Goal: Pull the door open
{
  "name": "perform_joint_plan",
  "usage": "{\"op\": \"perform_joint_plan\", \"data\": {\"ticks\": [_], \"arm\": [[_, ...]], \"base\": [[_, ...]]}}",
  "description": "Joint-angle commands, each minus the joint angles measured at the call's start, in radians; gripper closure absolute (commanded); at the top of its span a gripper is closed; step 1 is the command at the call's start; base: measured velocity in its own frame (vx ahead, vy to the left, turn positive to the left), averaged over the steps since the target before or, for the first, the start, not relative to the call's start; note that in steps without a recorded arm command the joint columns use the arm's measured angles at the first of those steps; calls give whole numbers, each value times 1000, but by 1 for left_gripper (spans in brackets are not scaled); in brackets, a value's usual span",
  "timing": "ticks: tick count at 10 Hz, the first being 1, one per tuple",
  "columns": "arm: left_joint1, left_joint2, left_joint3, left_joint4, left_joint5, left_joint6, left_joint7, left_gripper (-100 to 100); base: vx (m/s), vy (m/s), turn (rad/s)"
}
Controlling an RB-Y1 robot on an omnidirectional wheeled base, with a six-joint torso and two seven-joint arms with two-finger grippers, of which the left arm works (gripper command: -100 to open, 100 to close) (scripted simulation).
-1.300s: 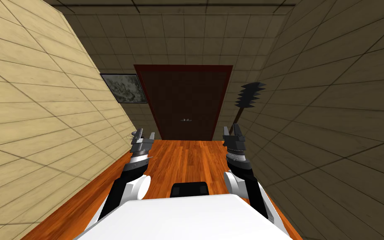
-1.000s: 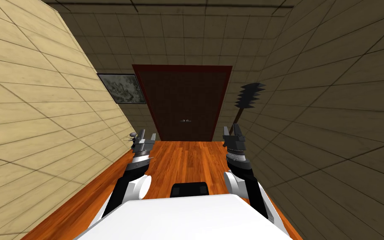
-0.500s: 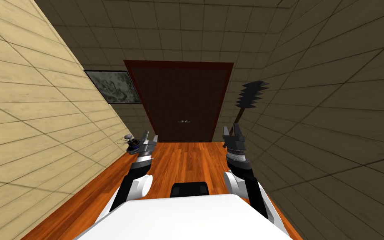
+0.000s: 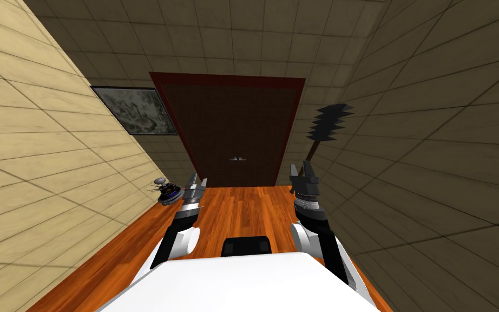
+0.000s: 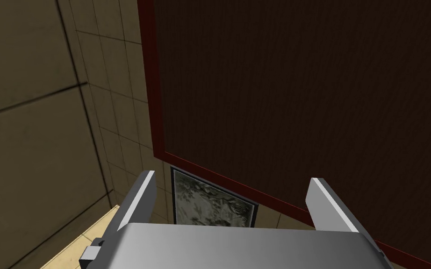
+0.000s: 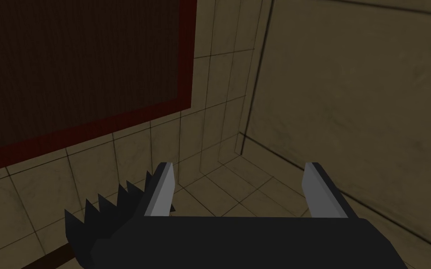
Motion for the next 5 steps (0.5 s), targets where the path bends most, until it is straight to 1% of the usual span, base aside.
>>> {"op": "perform_joint_plan", "data": {"ticks": [1,5], "arm": [[-7,6,1,35,-1,-14,3,-100],[-30,19,6,115,-1,-35,10,-100]], "base": [[81,-1,-29],[97,0,-31]]}}
